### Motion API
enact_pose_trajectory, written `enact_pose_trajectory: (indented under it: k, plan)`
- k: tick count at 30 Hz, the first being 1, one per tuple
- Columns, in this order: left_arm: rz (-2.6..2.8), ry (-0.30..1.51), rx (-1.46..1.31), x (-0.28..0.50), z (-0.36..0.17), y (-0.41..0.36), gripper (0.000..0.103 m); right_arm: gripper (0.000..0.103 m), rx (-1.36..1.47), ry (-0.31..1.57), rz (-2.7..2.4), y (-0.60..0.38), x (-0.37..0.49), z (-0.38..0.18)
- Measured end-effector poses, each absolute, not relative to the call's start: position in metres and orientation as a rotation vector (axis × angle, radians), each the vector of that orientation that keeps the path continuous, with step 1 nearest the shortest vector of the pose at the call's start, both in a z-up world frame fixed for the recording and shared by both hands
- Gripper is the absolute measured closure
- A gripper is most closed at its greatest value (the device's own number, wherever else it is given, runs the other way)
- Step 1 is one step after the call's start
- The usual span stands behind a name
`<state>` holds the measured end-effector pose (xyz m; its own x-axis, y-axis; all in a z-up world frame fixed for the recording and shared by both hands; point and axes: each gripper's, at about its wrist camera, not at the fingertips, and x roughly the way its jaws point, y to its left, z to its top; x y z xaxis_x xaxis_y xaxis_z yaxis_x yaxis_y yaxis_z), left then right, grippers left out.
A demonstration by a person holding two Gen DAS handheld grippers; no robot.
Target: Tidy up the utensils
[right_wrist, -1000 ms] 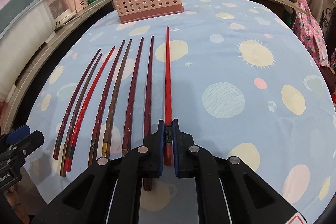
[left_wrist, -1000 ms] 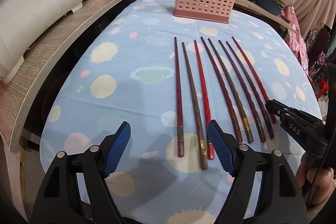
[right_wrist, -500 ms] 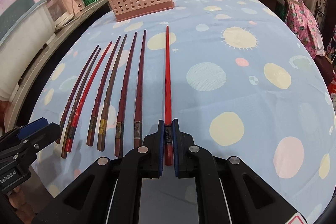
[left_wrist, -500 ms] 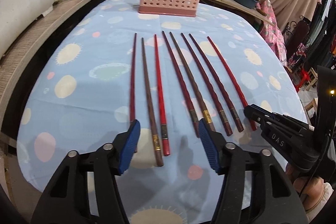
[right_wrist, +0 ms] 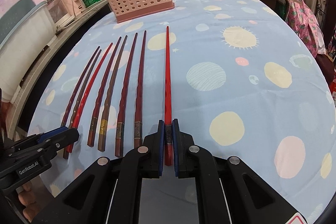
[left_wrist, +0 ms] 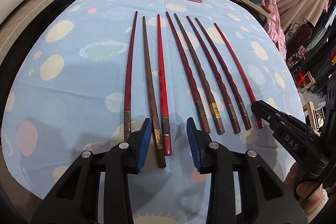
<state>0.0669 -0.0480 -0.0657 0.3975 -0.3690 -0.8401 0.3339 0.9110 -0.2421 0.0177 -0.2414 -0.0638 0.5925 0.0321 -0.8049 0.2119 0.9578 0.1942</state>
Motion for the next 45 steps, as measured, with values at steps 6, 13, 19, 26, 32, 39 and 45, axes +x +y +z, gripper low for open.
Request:
enact_pose_trajectory:
  k: [6, 13, 19, 26, 32, 39, 45]
  plan:
    - [-0.469, 1.030, -0.048, 0.064, -0.053, -0.049, 0.070, 0.096, 0.285, 0.933, -0.107, -0.242, 0.018, -0.064]
    - [-0.488, 1.048, -0.042, 0.066, -0.060, -0.055, 0.072, 0.096, 0.284, 0.934, -0.105, -0.242, 0.018, -0.064]
    - [-0.496, 1.043, -0.035, 0.066, -0.061, -0.057, 0.072, 0.096, 0.286, 0.933, -0.106, -0.242, 0.018, -0.064]
    - [-0.470, 1.065, -0.017, 0.068, -0.067, -0.055, 0.072, 0.096, 0.290, 0.933, -0.104, -0.241, 0.018, -0.063]
    - [-0.459, 1.061, 0.015, 0.066, -0.068, -0.058, 0.081, 0.096, 0.288, 0.932, -0.104, -0.241, 0.018, -0.062]
    - [-0.466, 1.088, -0.009, 0.068, -0.068, -0.054, 0.096, 0.096, 0.271, 0.924, -0.114, -0.241, 0.015, -0.060]
    - [-0.469, 1.063, -0.004, 0.061, -0.052, -0.054, 0.096, 0.096, 0.284, 0.886, -0.122, -0.248, 0.007, -0.041]
